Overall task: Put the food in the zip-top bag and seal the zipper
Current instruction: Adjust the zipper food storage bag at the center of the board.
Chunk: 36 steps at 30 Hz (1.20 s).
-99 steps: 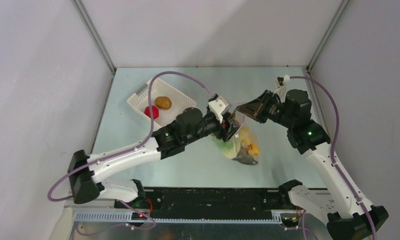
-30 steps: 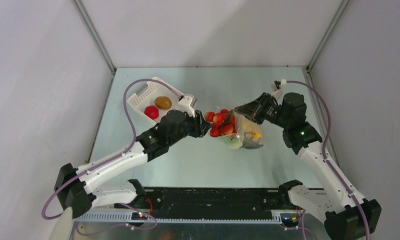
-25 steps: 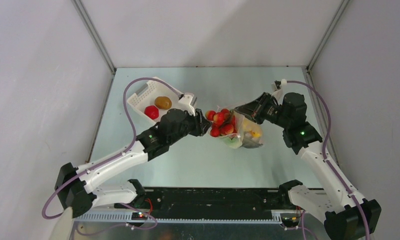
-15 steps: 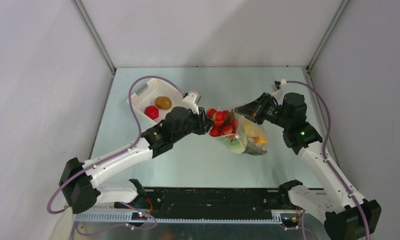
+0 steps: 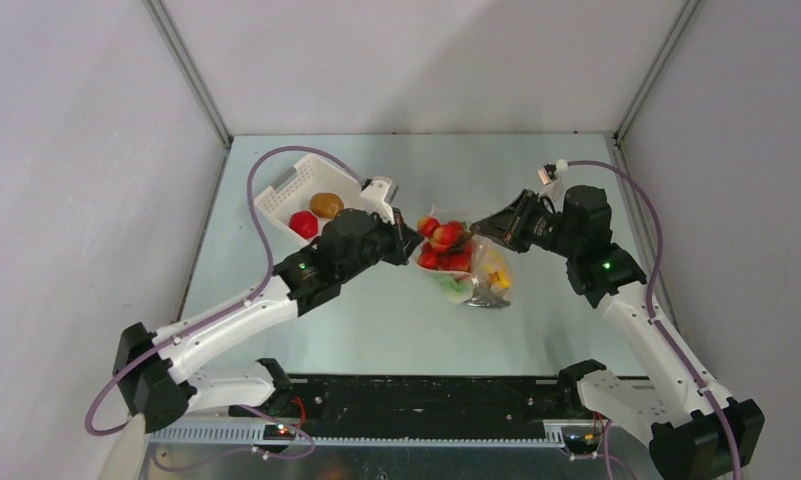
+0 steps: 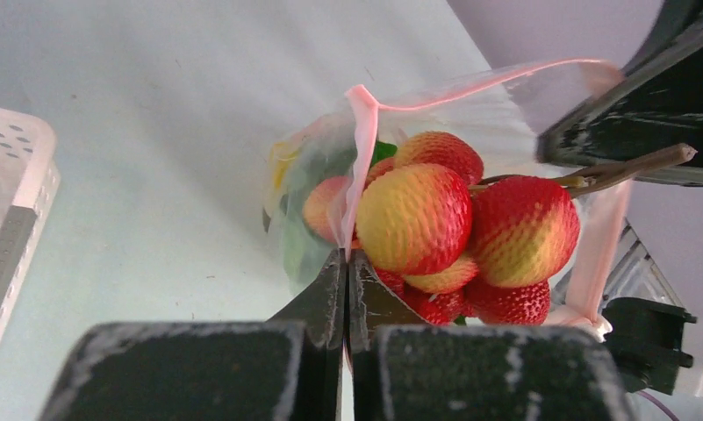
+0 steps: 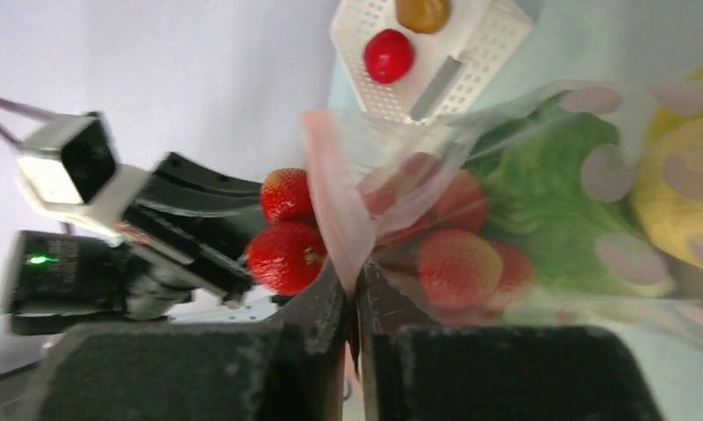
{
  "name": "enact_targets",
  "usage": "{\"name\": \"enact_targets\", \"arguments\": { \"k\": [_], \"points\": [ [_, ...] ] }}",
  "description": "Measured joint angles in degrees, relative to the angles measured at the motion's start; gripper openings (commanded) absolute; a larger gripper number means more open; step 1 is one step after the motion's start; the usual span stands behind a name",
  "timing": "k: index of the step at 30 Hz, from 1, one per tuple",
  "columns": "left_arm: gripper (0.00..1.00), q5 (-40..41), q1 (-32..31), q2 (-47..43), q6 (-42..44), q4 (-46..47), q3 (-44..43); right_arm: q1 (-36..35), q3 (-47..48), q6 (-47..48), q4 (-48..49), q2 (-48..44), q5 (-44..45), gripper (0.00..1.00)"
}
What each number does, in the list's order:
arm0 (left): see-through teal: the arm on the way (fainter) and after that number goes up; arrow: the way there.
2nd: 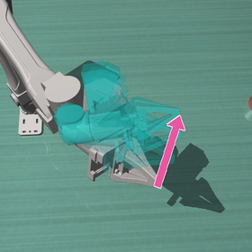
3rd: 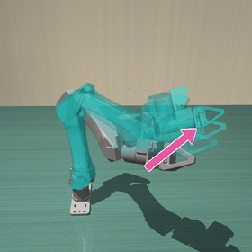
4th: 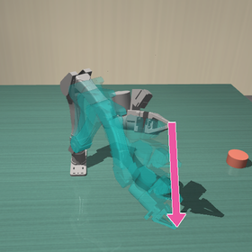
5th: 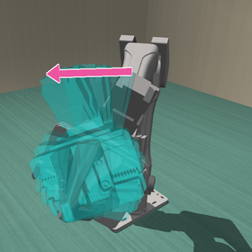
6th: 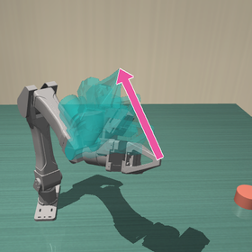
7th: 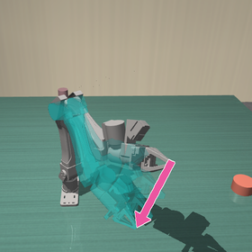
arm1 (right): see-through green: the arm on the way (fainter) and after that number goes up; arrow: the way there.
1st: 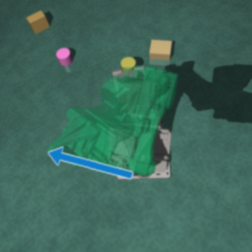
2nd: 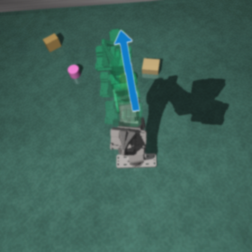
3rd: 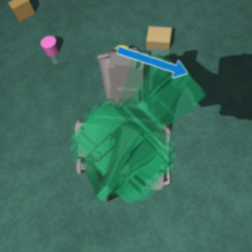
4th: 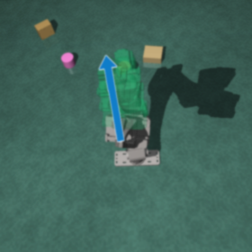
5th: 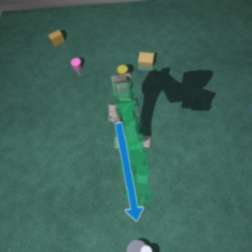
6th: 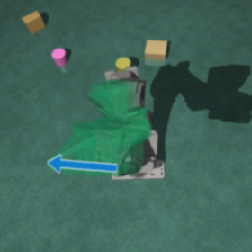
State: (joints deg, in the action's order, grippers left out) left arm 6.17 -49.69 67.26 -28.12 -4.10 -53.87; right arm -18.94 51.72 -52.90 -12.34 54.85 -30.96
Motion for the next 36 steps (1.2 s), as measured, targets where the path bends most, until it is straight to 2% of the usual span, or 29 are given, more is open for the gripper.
{"name": "enact_targets", "arguments": {
  "k": [4, 11, 18, 23, 29, 36],
  "points": [
    [0.0, 0.2, 0.0, -3.1, 0.5, -0.5, 0.0, -0.1, 2.3, 8.3, -6.2, 0.5, 2.5, 0.31],
    [0.0, 0.0, -0.1, -4.1, 1.1, -0.4, 0.0, -0.5, 4.8, 19.7, -14.0, -1.0, 7.6, 0.41],
    [0.0, -2.1, -0.4, -1.1, 1.1, 0.1, -2.6, -1.0, 6.9, 23.2, -17.6, -3.9, 12.4, 0.45],
    [0.0, -3.4, -1.0, 0.9, 0.5, 1.4, -5.2, -3.9, 10.7, 25.7, -19.5, -3.6, 15.9, 0.5],
    [0.0, -2.8, -1.3, 2.3, -0.5, 2.5, -7.1, -9.6, 18.2, 29.6, -22.7, -2.7, 26.7, 0.49],
    [0.0, -1.9, -1.3, 5.0, -1.0, 2.7, -10.2, -11.5, 21.1, 33.2, -25.2, -4.9, 37.0, 0.47]
  ]
}}
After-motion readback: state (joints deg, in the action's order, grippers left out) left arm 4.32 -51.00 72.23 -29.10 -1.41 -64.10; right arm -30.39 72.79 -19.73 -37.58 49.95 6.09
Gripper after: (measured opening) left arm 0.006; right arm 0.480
